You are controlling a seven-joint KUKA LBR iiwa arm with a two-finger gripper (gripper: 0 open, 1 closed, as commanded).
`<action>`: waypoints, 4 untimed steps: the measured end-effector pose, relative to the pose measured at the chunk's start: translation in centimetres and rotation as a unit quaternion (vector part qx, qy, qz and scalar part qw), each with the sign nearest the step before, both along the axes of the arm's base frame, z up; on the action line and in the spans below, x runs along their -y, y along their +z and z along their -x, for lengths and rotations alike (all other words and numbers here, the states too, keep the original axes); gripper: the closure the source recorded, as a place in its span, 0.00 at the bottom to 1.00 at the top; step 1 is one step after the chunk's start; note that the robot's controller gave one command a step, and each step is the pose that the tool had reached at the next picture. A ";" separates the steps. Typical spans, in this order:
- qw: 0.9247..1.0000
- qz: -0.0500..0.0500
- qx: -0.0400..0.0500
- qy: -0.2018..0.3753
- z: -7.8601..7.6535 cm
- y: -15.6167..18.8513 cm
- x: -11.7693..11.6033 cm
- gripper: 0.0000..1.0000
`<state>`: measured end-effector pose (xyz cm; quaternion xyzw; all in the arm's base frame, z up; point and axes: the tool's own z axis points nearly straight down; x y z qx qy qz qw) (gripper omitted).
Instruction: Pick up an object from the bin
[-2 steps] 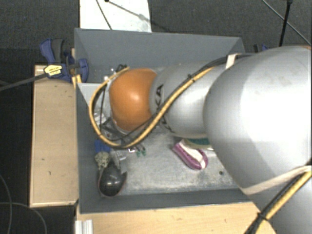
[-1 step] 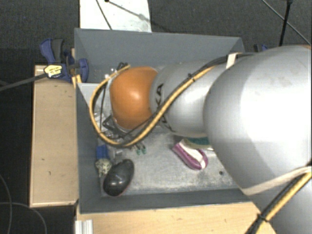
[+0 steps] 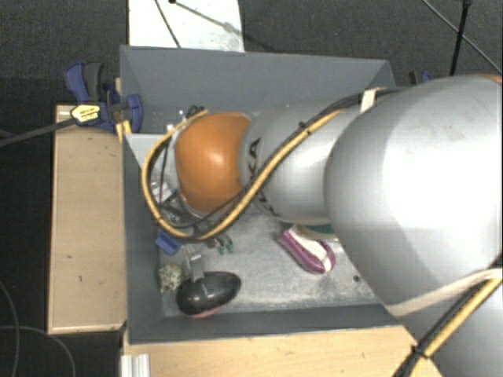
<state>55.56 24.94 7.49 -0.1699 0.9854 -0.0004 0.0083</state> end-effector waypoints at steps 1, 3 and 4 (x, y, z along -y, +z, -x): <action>1.000 0.002 -0.001 -0.001 0.0 0.1 0.1 1.00; 0.999 0.001 -0.003 0.037 -3.1 10.7 4.9 1.00; 0.999 0.000 -0.009 -0.034 -2.3 6.3 4.2 1.00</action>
Offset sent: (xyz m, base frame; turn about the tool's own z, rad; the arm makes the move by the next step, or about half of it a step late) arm 0.0000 0.0000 0.0000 0.0000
